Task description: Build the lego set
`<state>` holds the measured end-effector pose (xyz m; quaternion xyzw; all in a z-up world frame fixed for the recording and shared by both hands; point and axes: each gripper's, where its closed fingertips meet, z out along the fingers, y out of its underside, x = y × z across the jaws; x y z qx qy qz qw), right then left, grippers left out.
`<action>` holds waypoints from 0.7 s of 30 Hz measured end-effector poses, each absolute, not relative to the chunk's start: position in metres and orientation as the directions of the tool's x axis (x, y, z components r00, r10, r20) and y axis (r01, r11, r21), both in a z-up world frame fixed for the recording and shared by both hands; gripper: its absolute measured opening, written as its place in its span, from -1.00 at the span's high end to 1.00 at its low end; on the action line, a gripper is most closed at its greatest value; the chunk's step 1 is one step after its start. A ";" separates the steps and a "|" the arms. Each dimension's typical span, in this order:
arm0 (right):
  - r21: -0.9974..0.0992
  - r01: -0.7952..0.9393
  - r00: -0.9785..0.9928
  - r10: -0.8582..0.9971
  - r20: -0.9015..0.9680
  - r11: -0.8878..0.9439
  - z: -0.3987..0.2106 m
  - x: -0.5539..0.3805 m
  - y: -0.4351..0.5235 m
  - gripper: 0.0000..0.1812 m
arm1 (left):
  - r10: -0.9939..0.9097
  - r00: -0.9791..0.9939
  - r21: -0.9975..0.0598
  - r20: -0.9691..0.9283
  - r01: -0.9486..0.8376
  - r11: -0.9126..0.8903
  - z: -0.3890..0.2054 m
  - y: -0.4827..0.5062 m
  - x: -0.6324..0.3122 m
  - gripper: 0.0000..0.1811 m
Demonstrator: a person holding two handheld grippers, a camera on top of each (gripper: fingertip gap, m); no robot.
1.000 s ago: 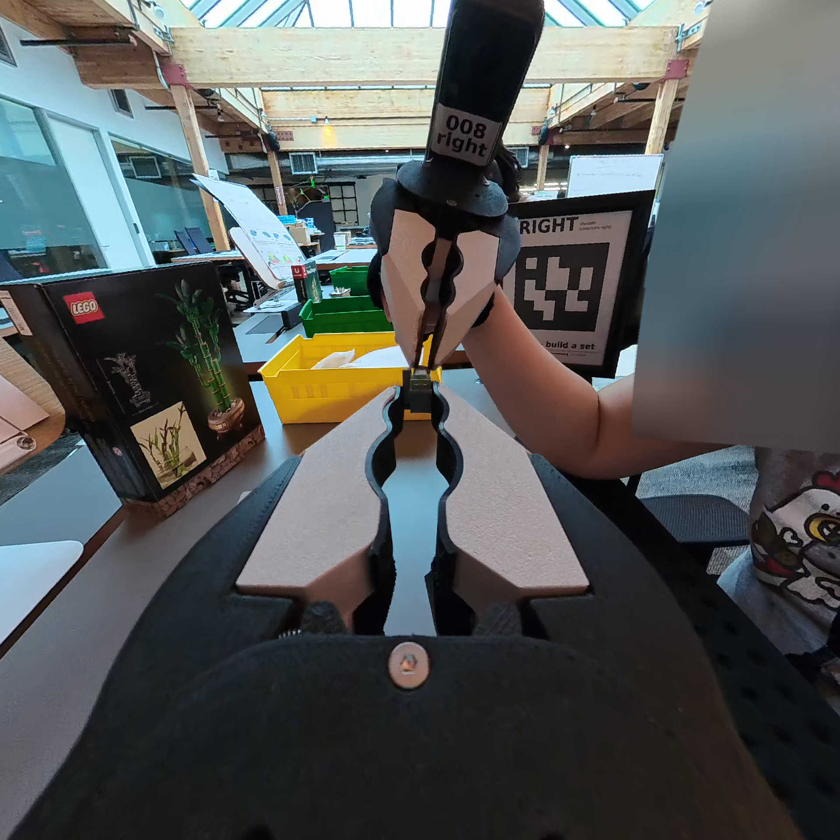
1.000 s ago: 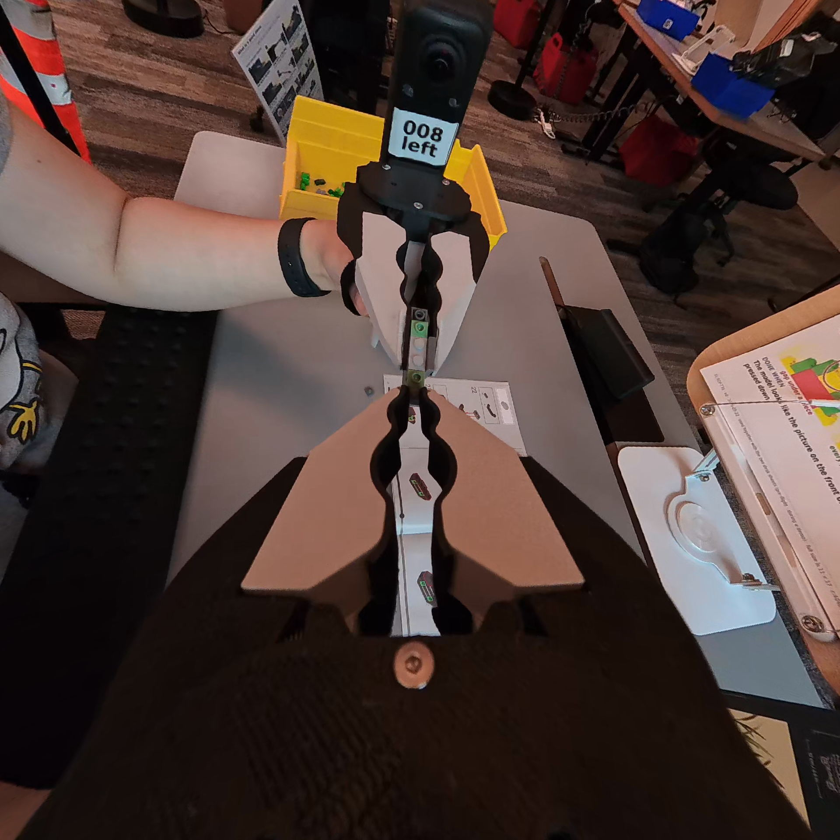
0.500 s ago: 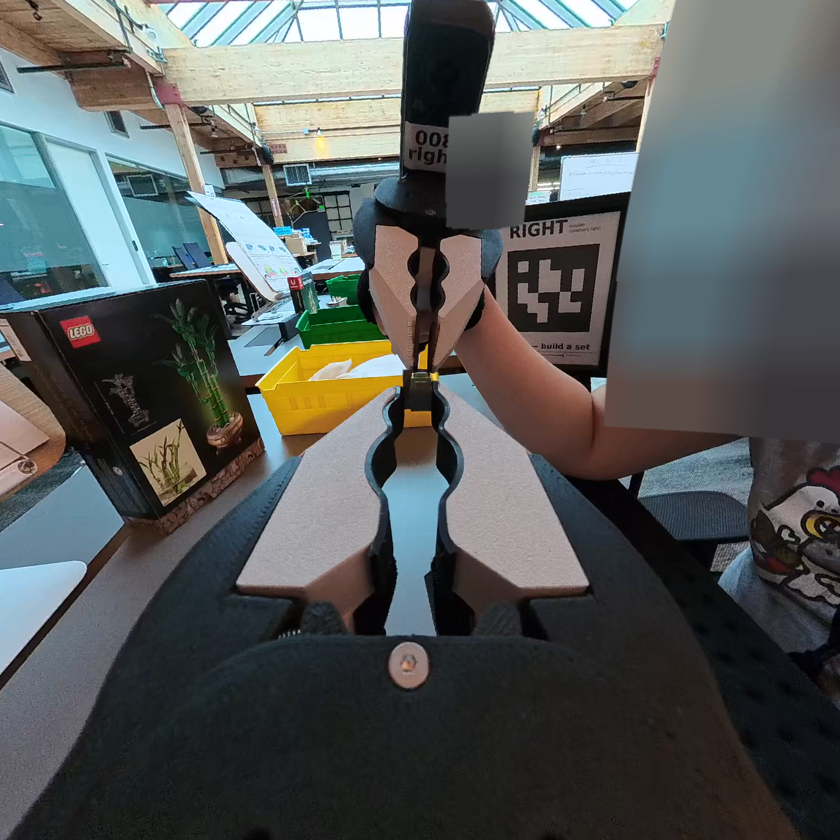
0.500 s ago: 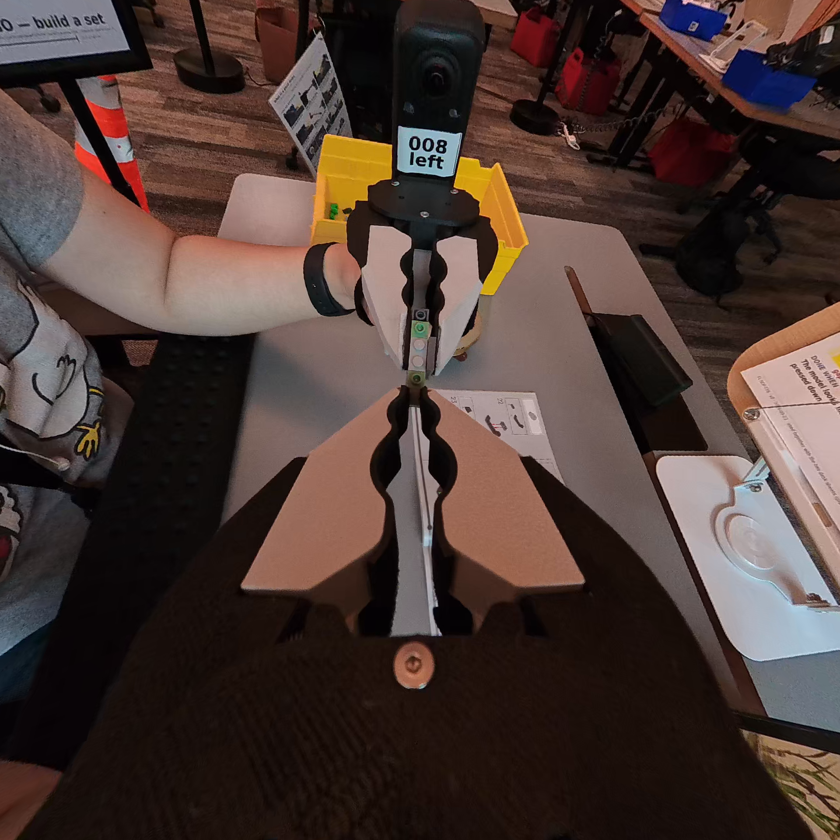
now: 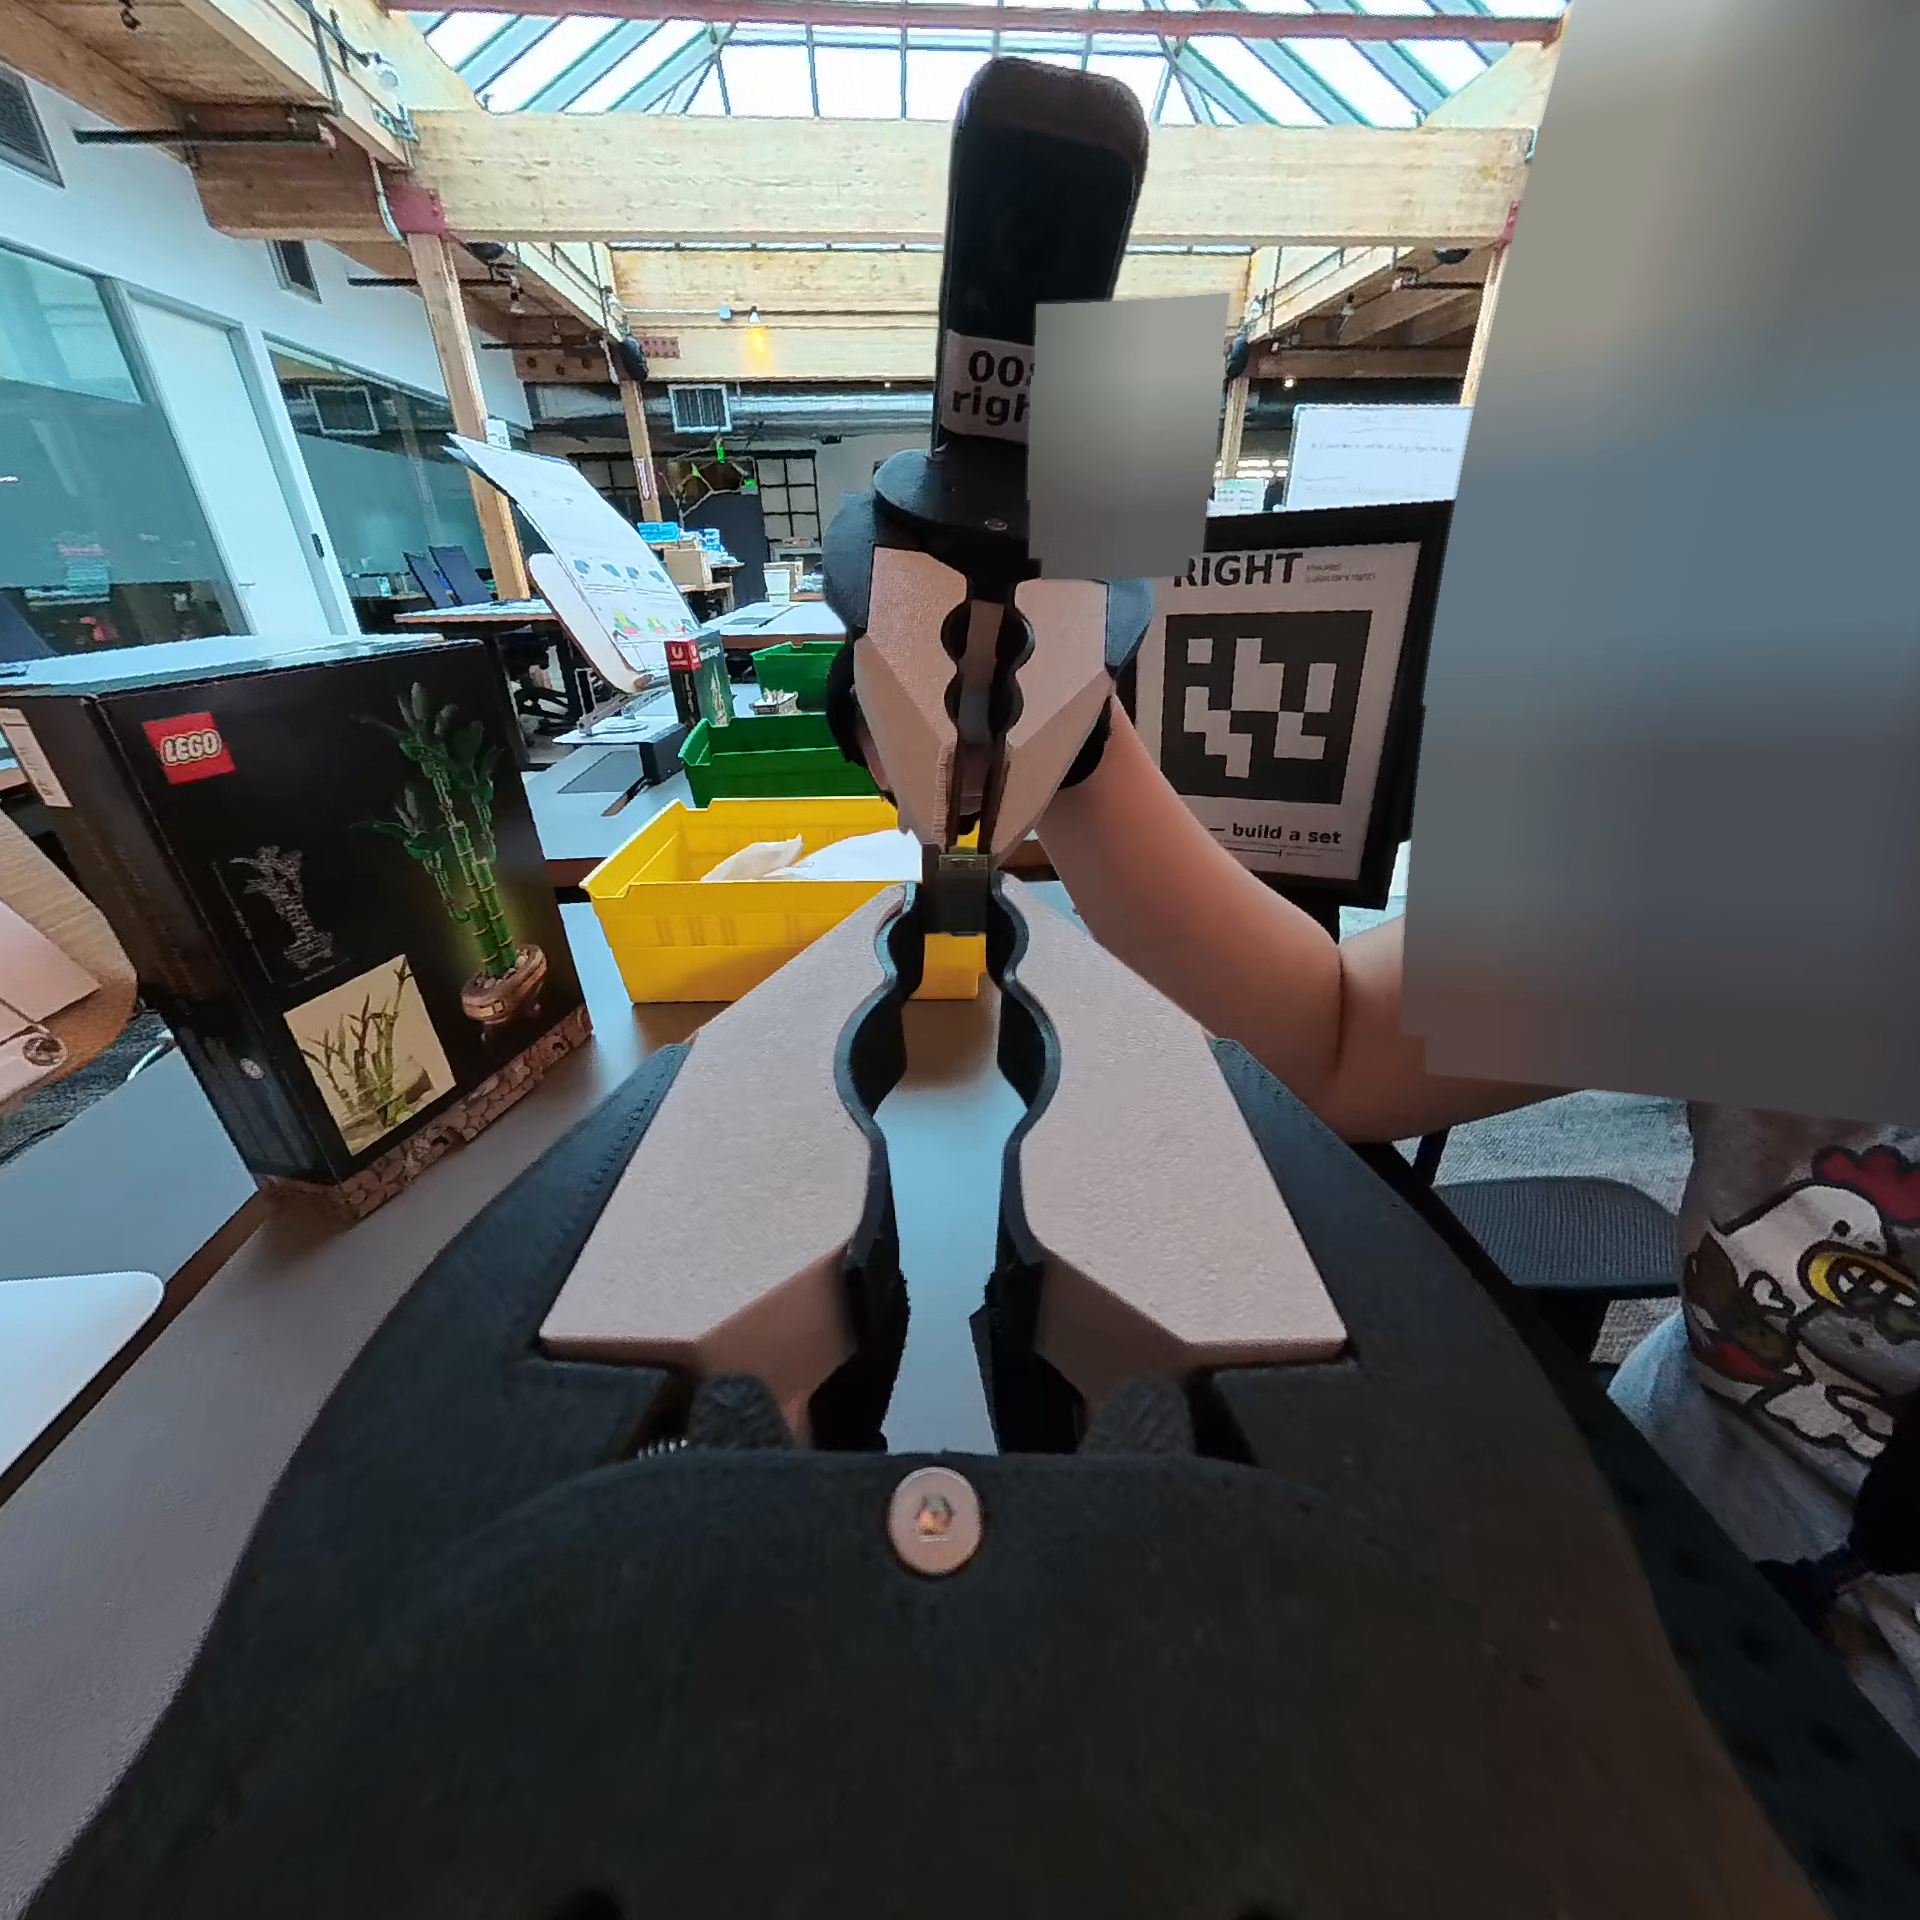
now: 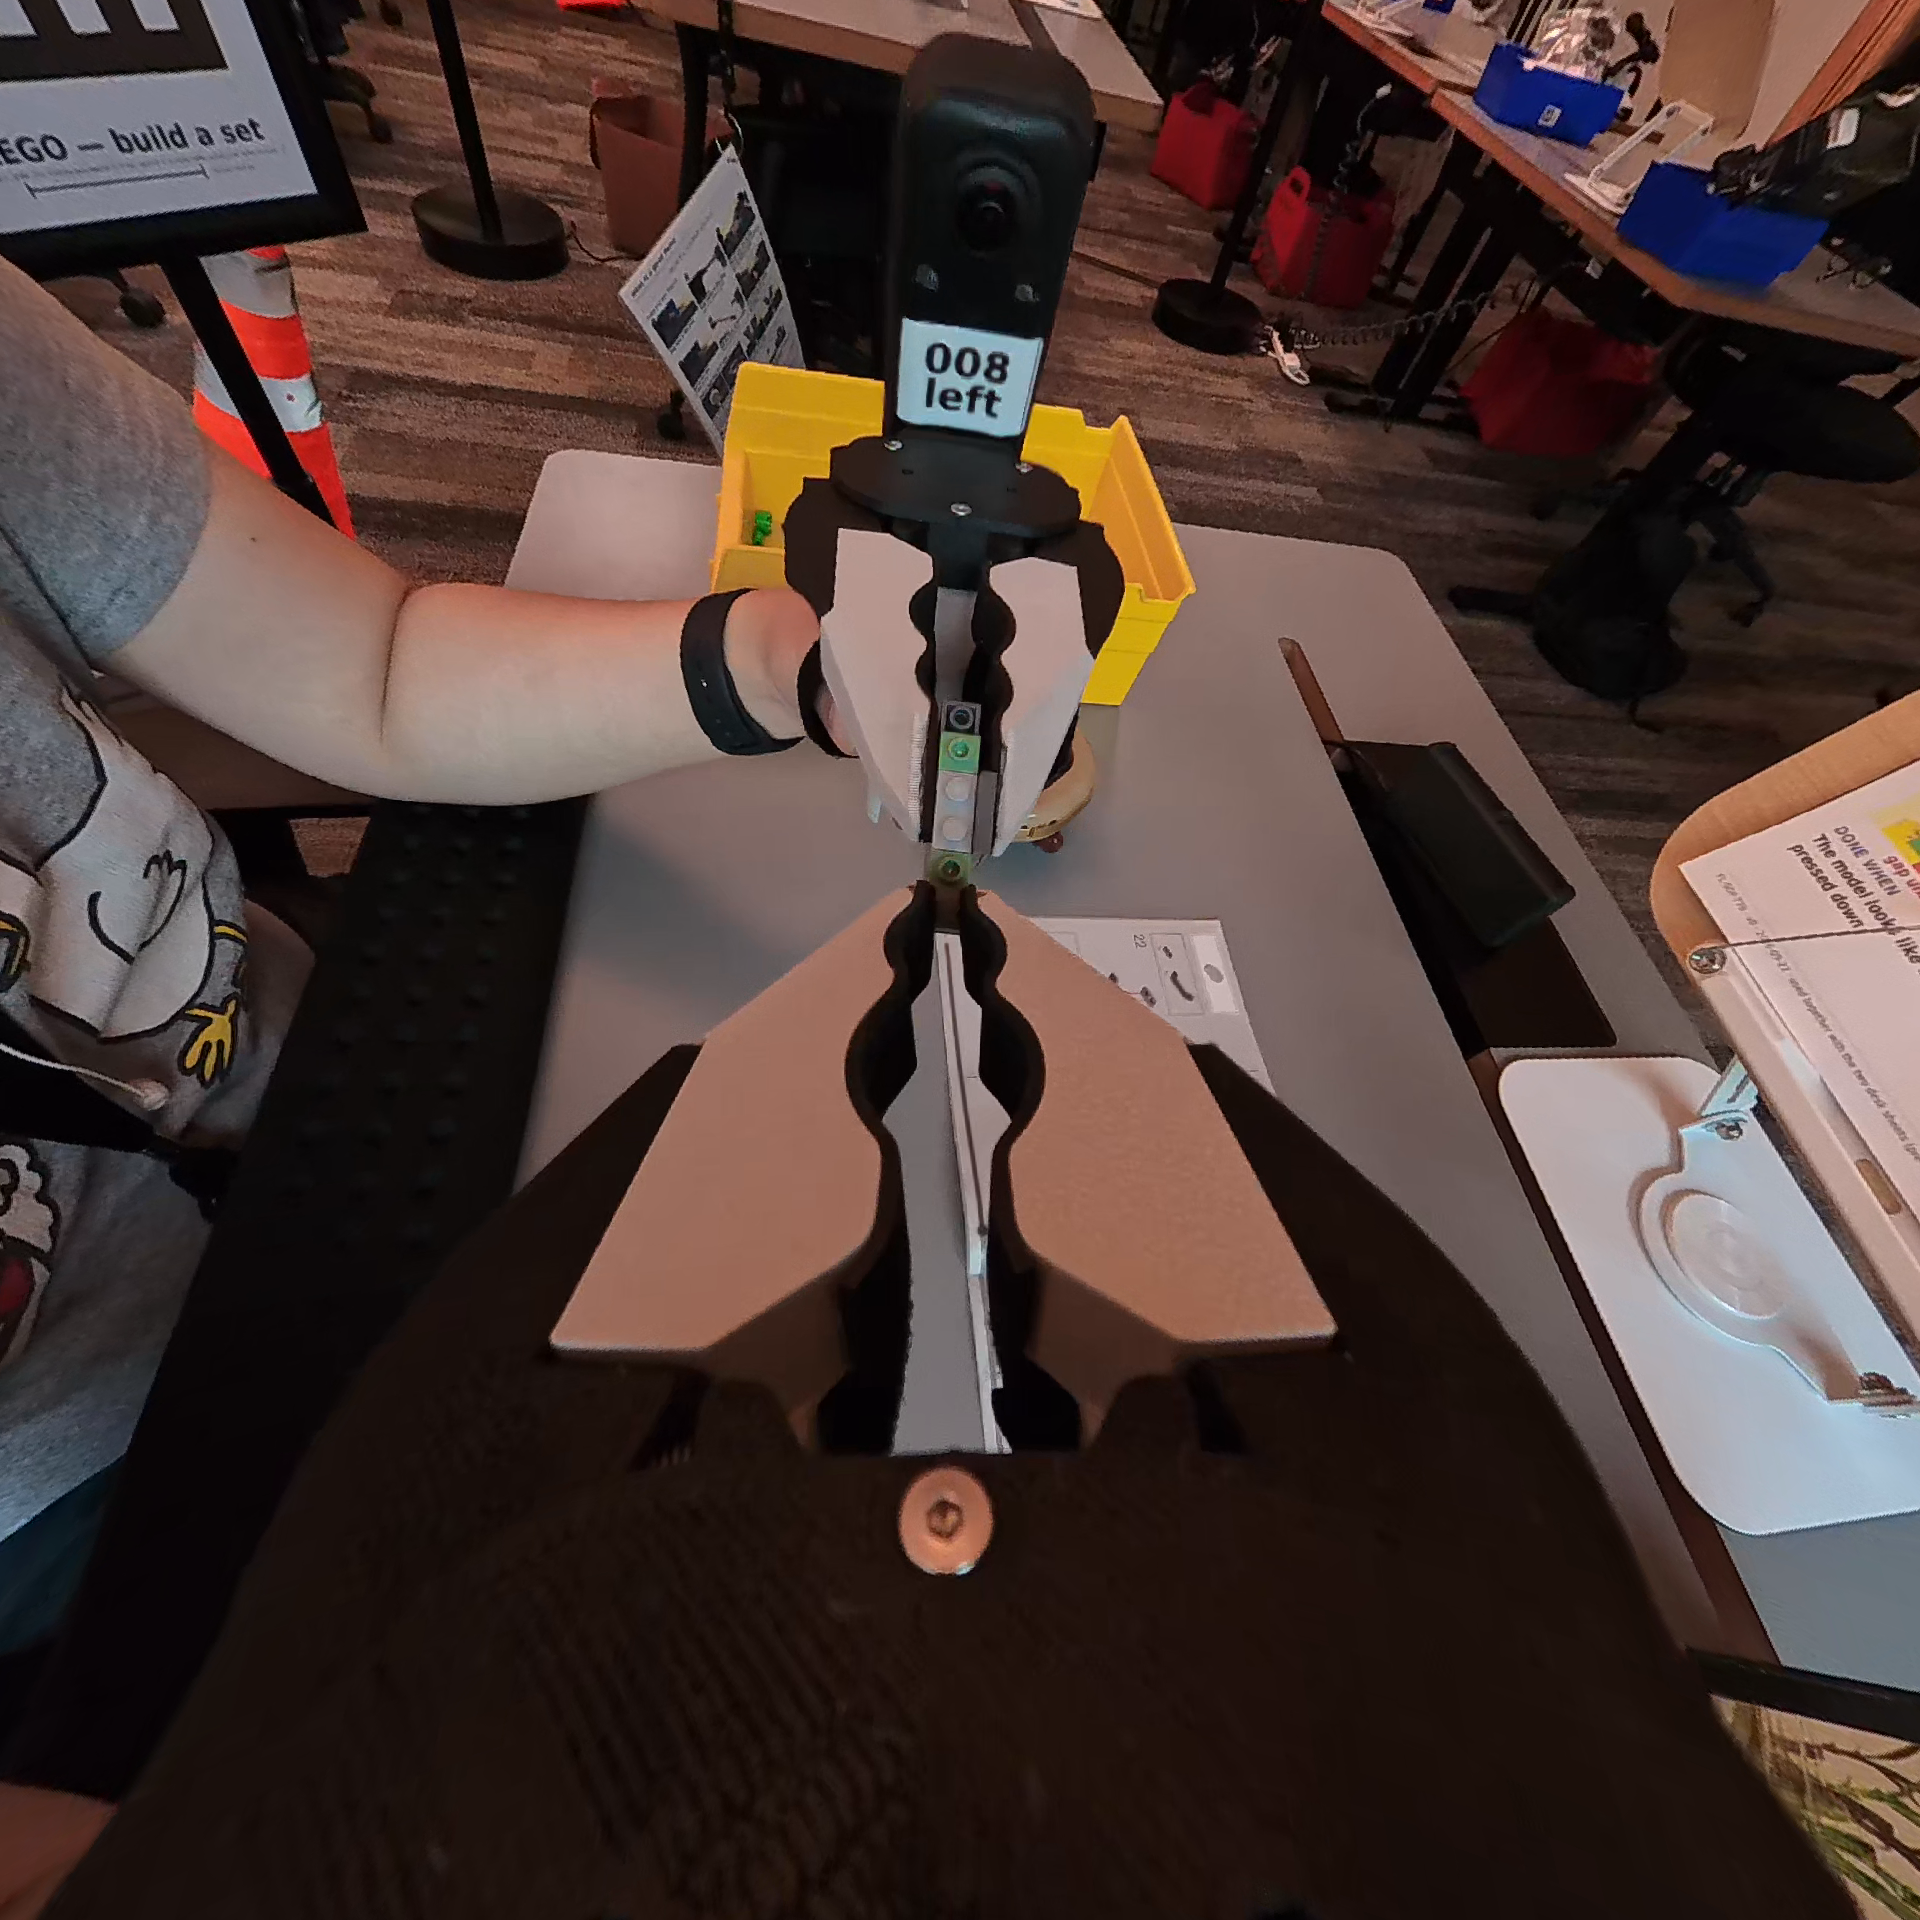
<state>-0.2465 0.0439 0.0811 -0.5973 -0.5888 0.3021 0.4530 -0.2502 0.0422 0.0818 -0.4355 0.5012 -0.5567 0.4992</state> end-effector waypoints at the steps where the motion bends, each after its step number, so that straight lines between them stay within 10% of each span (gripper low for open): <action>1: -0.899 0.425 0.127 0.976 0.176 0.107 0.082 -0.246 0.044 0.97 | -0.992 -0.123 -0.992 -0.009 0.125 -0.007 0.083 0.042 -0.250 0.90; 21: -0.896 0.410 0.140 0.960 0.244 0.169 0.085 -0.250 0.049 0.81 | -0.994 -0.111 -0.992 -0.017 0.129 0.003 0.082 0.045 -0.250 0.89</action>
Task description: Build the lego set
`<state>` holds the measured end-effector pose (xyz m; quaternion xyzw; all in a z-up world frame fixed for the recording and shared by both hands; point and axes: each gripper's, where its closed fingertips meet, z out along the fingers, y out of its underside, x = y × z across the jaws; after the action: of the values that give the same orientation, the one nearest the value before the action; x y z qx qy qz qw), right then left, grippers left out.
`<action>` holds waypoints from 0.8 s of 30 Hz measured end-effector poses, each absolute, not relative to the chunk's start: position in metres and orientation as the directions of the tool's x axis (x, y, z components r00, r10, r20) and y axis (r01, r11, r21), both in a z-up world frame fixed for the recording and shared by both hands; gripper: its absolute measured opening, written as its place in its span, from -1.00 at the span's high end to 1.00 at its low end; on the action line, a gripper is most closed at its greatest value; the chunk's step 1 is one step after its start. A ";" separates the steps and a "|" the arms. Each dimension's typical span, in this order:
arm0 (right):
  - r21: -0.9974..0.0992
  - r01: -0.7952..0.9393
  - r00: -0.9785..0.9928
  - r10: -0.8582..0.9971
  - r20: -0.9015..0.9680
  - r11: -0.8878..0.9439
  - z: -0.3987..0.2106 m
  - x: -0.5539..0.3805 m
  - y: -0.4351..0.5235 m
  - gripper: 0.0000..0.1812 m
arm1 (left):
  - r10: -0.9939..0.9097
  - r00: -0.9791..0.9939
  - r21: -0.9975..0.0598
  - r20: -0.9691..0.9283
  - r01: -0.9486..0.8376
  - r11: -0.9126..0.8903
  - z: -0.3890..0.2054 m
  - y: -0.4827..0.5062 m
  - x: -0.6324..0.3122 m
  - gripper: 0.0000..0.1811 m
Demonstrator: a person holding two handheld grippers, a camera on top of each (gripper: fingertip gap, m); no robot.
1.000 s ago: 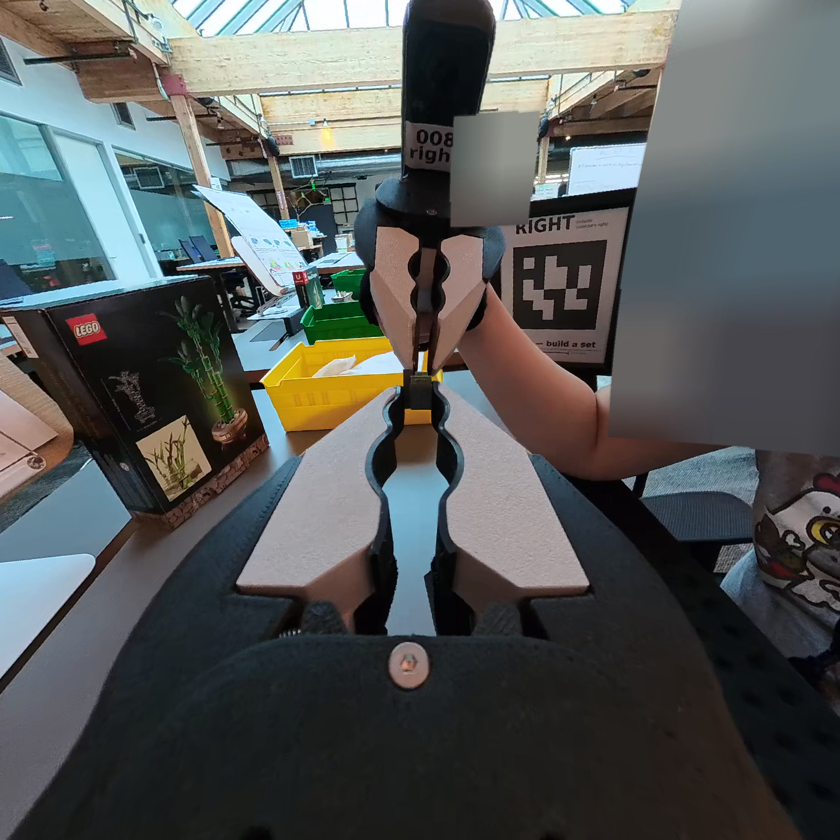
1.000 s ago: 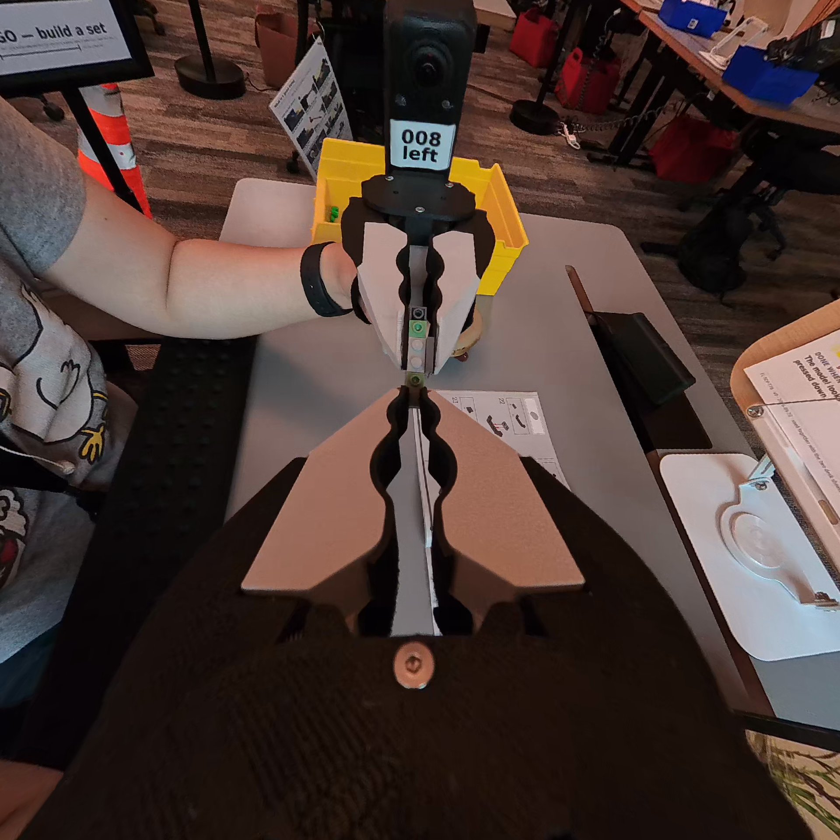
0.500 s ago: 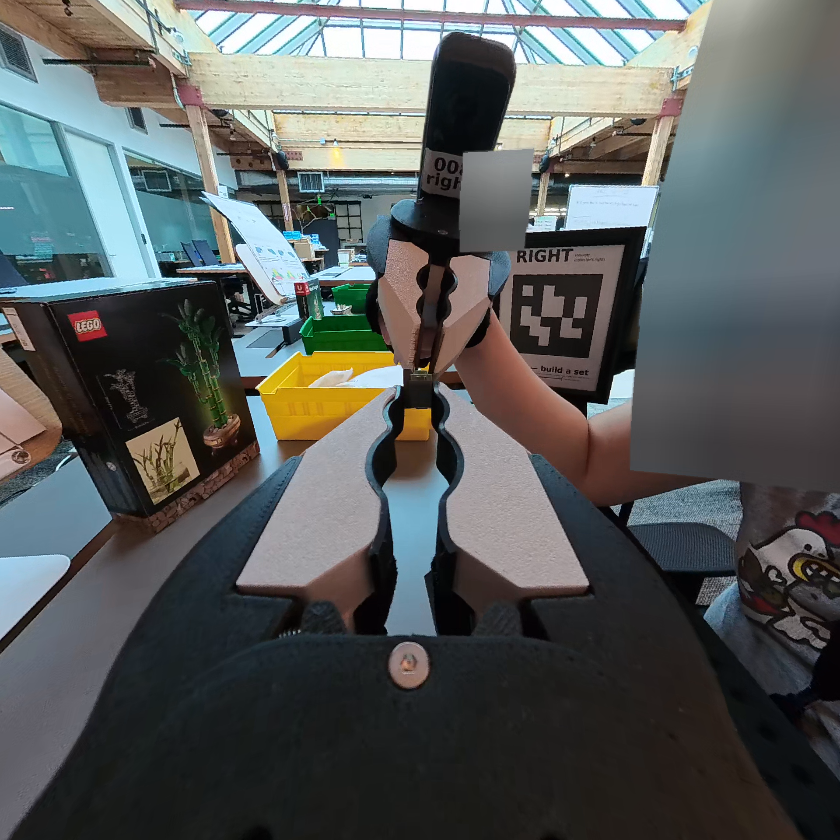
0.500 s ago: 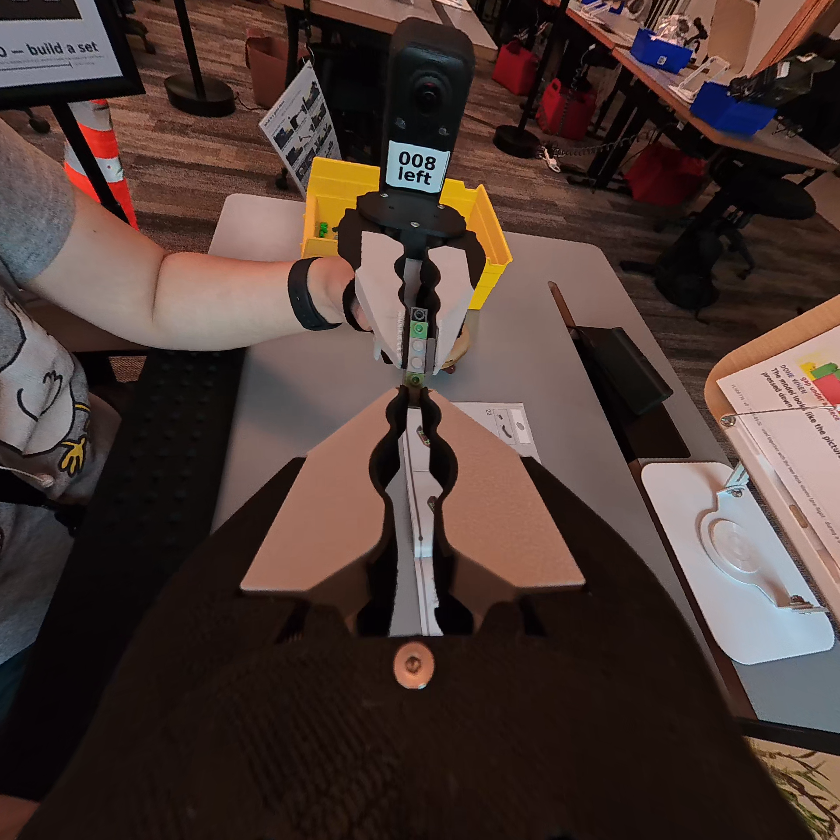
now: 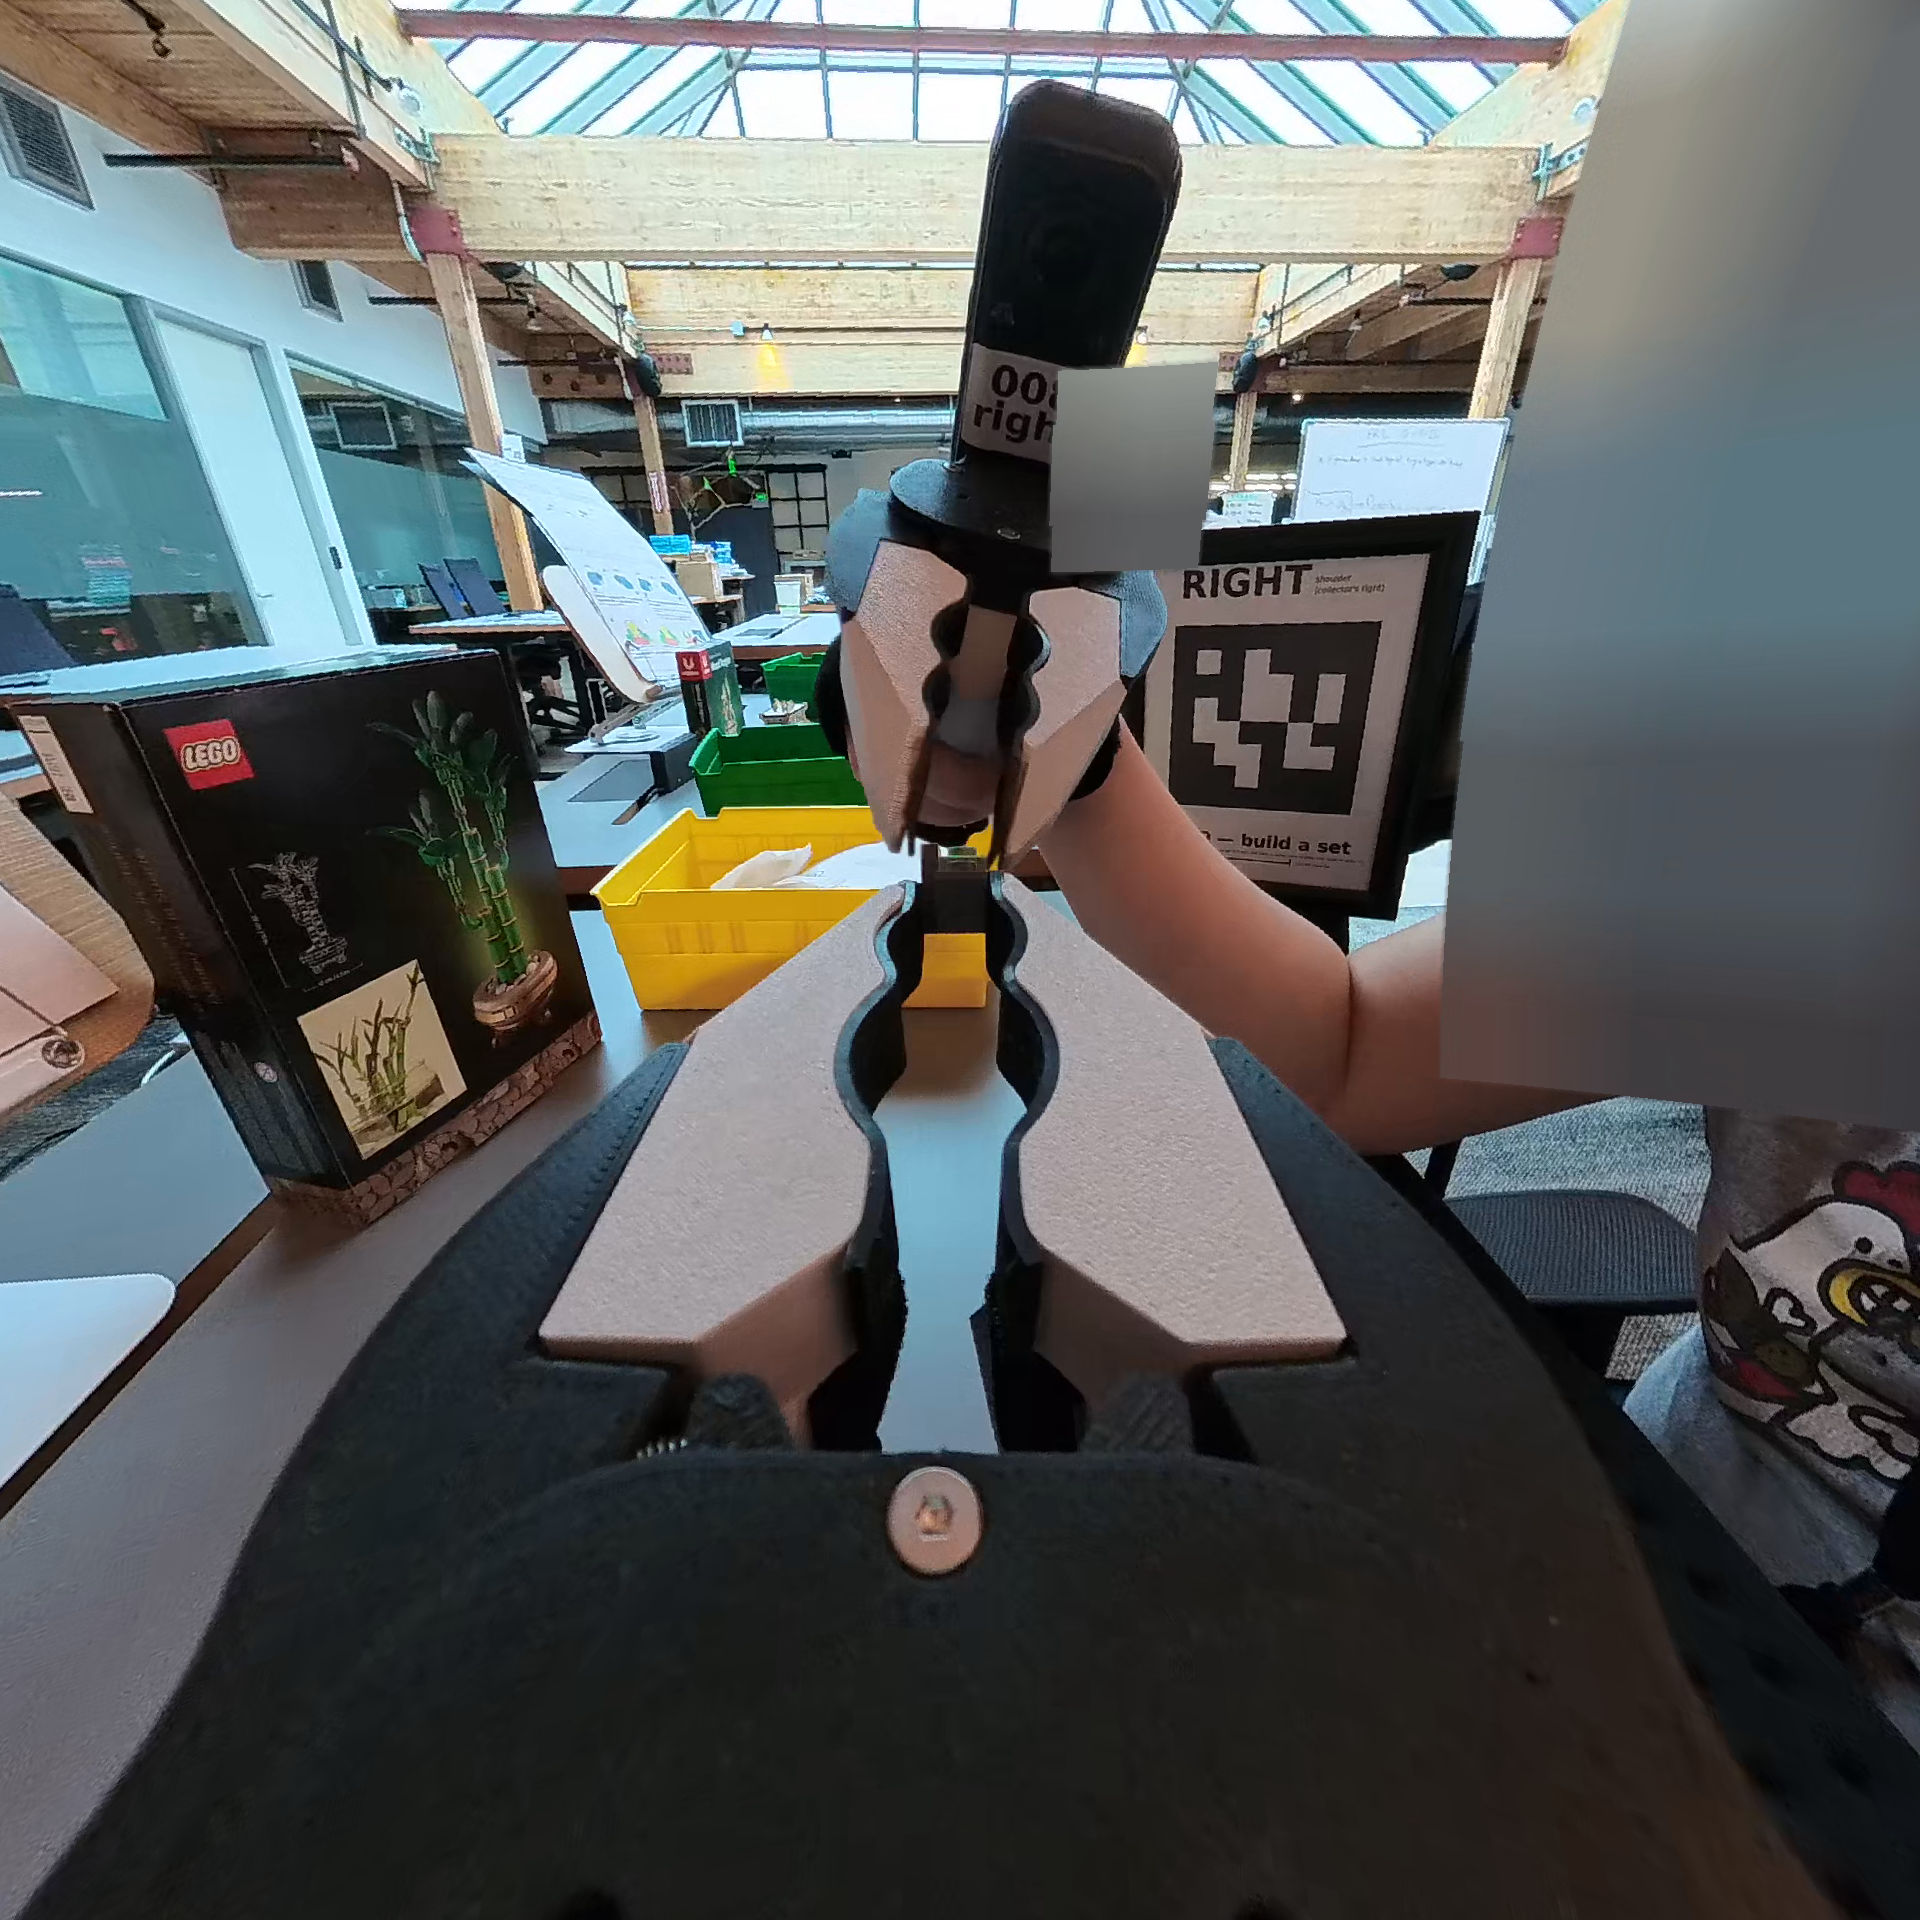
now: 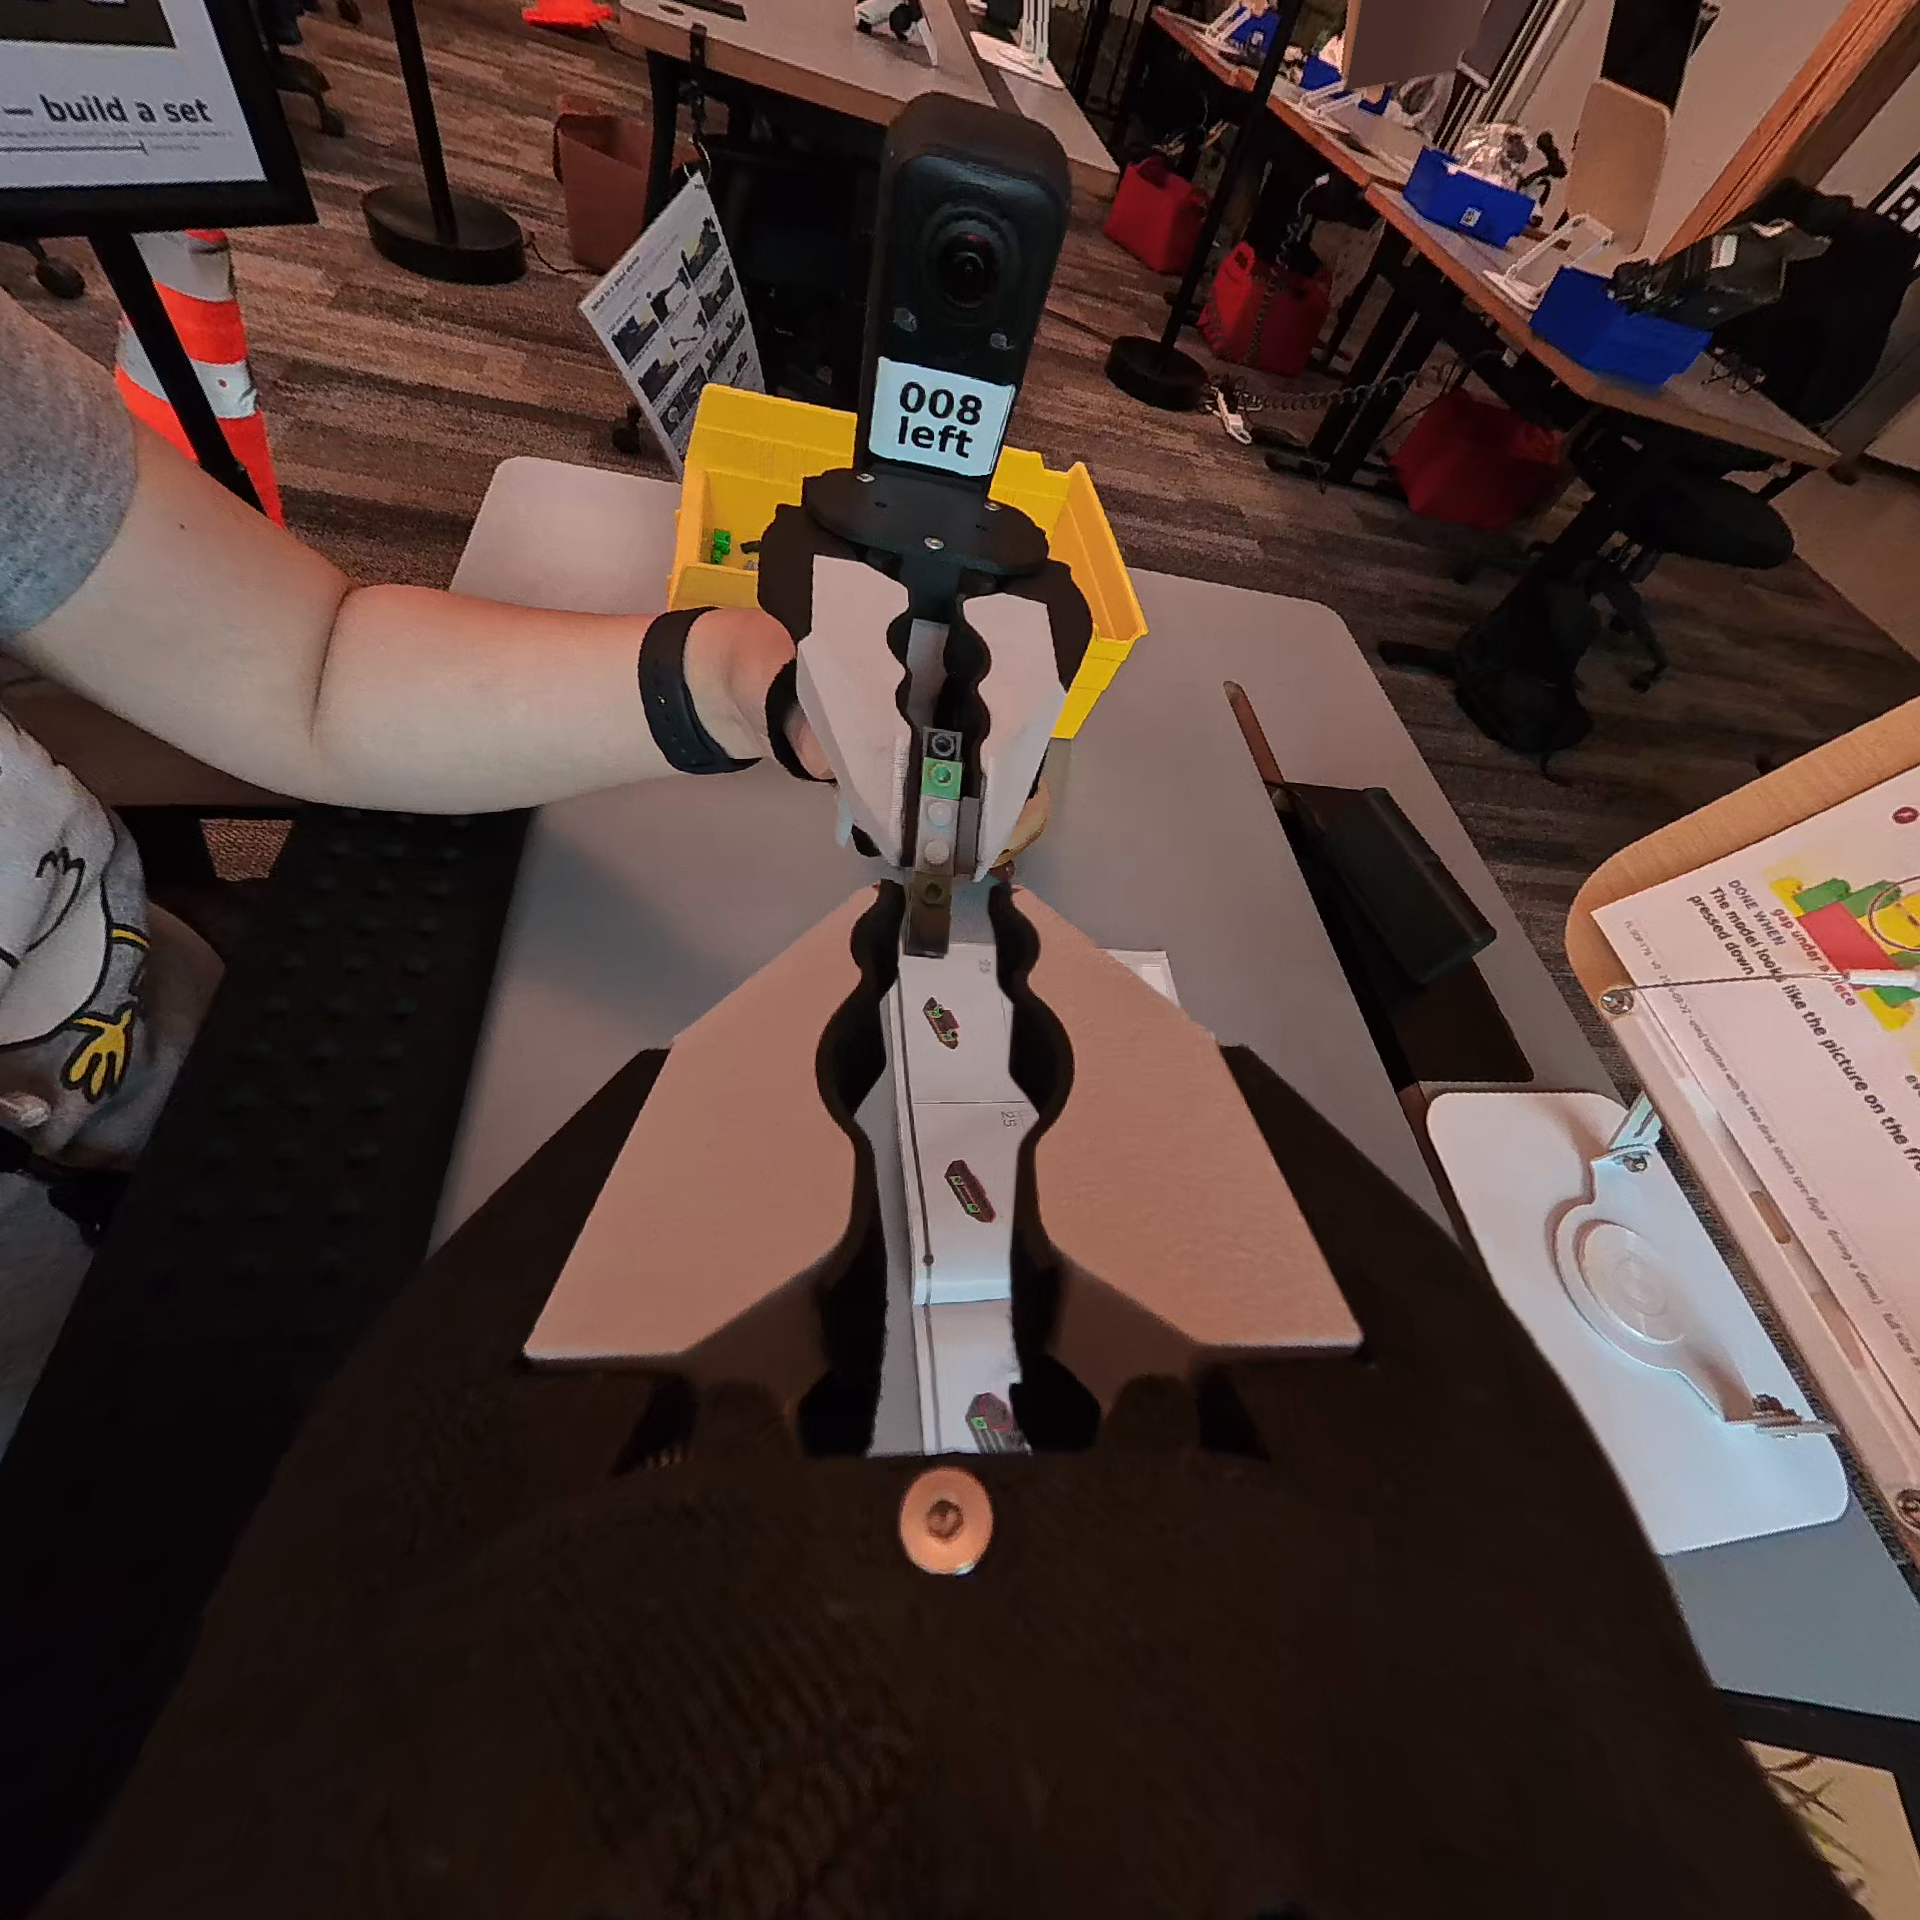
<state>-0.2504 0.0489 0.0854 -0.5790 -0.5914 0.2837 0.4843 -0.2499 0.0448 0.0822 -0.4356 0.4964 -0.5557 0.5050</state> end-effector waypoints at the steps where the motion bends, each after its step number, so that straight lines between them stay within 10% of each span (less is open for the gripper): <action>1: -0.897 0.403 0.141 0.955 0.260 0.184 0.087 -0.250 0.049 0.78 | -0.994 -0.109 -0.991 -0.013 0.131 -0.002 0.082 0.045 -0.250 0.90; 6: -0.859 0.301 0.172 0.863 0.475 0.413 0.113 -0.255 0.046 0.56 | -0.993 -0.096 -0.980 0.071 0.178 -0.087 0.092 0.055 -0.257 0.90; 11: -0.541 0.547 0.249 0.493 0.834 0.639 0.113 -0.256 0.070 0.56 | -0.979 -0.079 -0.954 0.187 0.225 -0.200 0.106 0.064 -0.267 0.90; 24: -0.225 0.804 0.133 0.203 0.970 0.551 0.102 -0.266 0.086 0.77 | -0.968 -0.003 -0.947 0.250 0.208 -0.245 0.108 0.073 -0.268 0.90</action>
<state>-0.2662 0.0864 0.1019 -0.4099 -0.6140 -0.2380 0.6312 -0.2676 0.0729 0.1080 -0.5100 0.3725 -0.6021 0.4884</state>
